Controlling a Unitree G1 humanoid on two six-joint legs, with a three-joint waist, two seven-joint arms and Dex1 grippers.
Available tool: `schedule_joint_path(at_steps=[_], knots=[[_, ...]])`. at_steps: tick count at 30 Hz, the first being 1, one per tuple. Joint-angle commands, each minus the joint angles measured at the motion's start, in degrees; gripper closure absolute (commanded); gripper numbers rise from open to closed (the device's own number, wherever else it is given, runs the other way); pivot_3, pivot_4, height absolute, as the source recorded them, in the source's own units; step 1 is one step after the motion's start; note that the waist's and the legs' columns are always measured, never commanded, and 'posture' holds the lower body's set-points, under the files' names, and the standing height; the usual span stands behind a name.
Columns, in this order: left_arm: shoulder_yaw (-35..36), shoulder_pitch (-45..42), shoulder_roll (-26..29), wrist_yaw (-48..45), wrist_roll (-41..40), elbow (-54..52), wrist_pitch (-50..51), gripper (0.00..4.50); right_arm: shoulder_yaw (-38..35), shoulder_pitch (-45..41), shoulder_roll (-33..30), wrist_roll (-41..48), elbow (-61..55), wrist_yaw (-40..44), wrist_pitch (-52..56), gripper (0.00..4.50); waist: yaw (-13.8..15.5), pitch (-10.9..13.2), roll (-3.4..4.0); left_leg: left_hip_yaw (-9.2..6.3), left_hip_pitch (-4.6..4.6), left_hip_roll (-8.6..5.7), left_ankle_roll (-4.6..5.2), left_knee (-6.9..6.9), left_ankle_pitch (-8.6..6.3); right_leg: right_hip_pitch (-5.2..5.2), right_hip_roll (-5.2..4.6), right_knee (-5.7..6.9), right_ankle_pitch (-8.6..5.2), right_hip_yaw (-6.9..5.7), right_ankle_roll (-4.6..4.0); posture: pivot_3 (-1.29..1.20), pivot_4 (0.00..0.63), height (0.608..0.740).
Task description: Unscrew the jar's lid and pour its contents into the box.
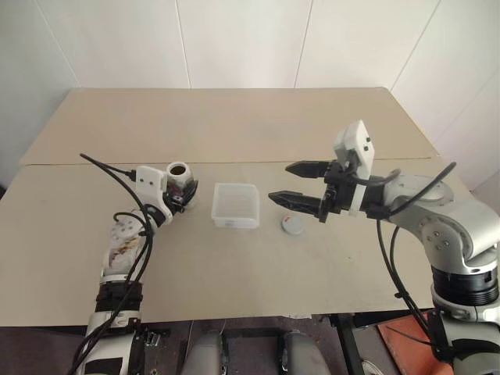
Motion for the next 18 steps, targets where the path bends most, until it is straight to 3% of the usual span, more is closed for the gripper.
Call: schedule_joint_path(at_steps=[1, 7, 11, 14, 18], knots=[[0.4, 2.4, 1.4, -1.5, -1.3, -4.9, -0.1, 0.02, -2.6, 0.4, -1.6, 1.3, -1.9, 0.8, -0.8, 0.0, 0.0, 0.0, 0.0, 0.0, 0.0, 0.0, 0.01, 0.0, 0.0, 0.0, 0.0, 0.0, 0.0, 0.0, 0.0, 0.0, 0.15, 0.74], [3.7, 14.2, 10.3, -6.9, -6.9, -23.2, 9.6, 0.02, -4.6, 2.9, -5.1, 1.4, -1.0, 3.0, -1.2, 0.0, -0.5, 0.0, 0.0, 0.0, 0.01, 0.1, 0.02, -0.09, -0.02, -0.04, -0.02, -0.03, -0.01, 0.09, 0.0, 0.0, 0.15, 0.74], [13.0, 25.4, 19.8, -14.8, -15.4, -37.1, 14.9, 0.02, -6.8, 7.5, -9.0, 0.3, -0.7, 6.0, -3.6, 0.0, -0.9, 0.0, 0.0, 0.01, 0.04, 0.16, 0.03, -0.15, -0.05, -0.04, -0.05, -0.1, -0.03, 0.13, -0.02, 0.0, 0.15, 0.74], [23.1, 31.3, 24.5, -25.0, -24.7, -41.6, 13.9, 0.02, -8.8, 13.1, -11.4, -2.0, -1.1, 8.5, -8.5, 0.0, -0.6, 0.0, 0.02, 0.03, 0.07, 0.16, 0.03, -0.15, -0.04, -0.06, -0.07, -0.32, -0.05, 0.12, -0.06, 0.0, 0.15, 0.74], [26.4, 30.2, 27.3, -28.4, -27.8, -39.8, 12.7, 0.02, -12.1, 16.6, -13.2, -1.0, -1.0, 11.1, -10.4, 0.0, -0.1, 0.0, 0.11, 0.04, 0.49, 0.16, 0.02, -0.15, -0.05, 0.37, -0.03, -0.46, -0.08, 0.08, -0.09, 0.0, 0.15, 0.74]])
